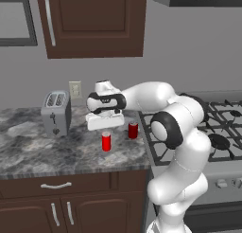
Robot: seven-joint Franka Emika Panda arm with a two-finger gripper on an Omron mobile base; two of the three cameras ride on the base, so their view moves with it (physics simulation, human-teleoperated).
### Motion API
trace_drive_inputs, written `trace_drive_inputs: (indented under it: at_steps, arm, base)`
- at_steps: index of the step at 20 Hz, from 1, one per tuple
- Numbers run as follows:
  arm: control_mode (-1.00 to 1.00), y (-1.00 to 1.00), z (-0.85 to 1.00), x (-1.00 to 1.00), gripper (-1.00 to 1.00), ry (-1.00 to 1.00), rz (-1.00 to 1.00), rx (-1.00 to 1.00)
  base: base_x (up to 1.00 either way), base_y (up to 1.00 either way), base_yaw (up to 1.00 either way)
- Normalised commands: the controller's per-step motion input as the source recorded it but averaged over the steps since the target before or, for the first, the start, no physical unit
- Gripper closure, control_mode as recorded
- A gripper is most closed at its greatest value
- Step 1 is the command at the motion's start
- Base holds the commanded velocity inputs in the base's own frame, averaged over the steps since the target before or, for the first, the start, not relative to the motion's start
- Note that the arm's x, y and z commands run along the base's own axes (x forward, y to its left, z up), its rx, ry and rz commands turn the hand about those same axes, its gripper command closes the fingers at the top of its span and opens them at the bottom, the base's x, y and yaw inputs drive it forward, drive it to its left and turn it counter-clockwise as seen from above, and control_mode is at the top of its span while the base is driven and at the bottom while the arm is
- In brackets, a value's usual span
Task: Four empty soda cans are scattered around the kitchen. Gather all the cans and cluster them next to the stove for recycling.
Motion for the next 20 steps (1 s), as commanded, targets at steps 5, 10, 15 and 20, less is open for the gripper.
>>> trace_drive_inputs:
  at_steps: [5, 10, 15, 20]
  arm:
    - [-1.0, 0.0, -0.15, 0.01, -1.0, 0.0, 0.0, 0.0]
    - [-1.0, 0.0, -0.4, 0.01, -1.0, 0.0, 0.0, 0.0]
    - [-1.0, 0.0, -0.02, 0.01, -1.0, 0.0, 0.0, 0.0]
    - [-1.0, 0.0, 0.0, 0.0, 1.0, 0.0, 0.0, 0.0]
  base:
    - [0.0, 0.0, 0.0]
    - [0.0, 0.0, 0.0]
    - [0.0, 0.0, 0.0]
    - [0.0, 0.0, 0.0]
